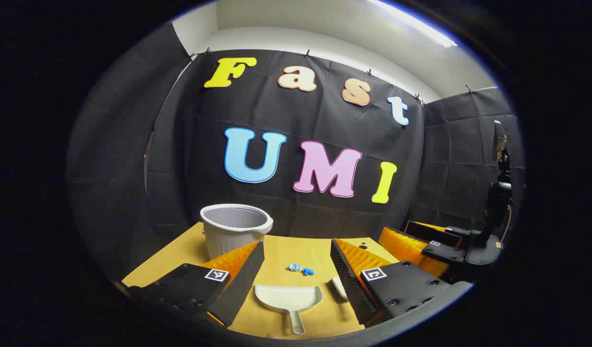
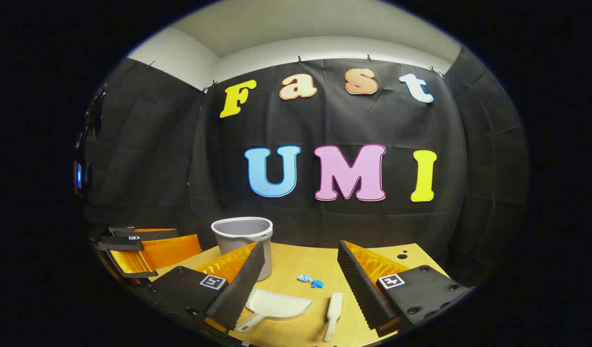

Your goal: Pick up the small broom and dustpan from the desktop, sweep the trash into the dustpan with the broom, and then empty the trash into the garbage bin.

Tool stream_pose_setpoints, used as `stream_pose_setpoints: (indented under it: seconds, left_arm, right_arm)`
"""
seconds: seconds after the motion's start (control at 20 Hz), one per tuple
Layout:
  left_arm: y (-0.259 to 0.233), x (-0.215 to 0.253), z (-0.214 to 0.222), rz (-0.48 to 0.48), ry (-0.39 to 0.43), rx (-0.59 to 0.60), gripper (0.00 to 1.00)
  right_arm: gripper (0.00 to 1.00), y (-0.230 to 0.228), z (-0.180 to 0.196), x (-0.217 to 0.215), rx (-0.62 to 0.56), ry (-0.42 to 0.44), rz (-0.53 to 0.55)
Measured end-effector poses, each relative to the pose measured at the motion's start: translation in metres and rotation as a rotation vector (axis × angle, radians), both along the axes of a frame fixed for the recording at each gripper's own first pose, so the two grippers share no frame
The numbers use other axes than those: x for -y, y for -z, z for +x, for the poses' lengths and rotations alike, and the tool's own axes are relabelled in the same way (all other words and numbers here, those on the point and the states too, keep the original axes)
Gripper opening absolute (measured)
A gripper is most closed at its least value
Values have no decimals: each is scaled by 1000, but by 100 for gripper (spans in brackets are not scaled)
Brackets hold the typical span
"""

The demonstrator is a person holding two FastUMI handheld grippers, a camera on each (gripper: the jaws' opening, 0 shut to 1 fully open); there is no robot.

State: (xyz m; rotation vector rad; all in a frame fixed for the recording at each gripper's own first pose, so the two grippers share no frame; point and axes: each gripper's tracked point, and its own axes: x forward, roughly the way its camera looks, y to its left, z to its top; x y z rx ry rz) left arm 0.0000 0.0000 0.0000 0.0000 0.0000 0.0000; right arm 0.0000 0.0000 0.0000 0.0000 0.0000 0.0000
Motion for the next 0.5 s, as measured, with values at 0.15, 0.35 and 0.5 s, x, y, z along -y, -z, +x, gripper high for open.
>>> stream_pose_setpoints:
  seconds: [0.15,0.35,0.5]
  left_arm:
    - [6,-4,-3,-7,-6,-28,82]
    - [7,-8,-7,-19,-22,-36,82]
    - [-7,-19,-11,10,-55,-32,82]
  right_arm:
    - [98,-2,-3,-5,-6,-11,2]
    - [98,-1,-12,-17,-5,-47,3]
    - [98,2,-7,-15,-13,-49,-11]
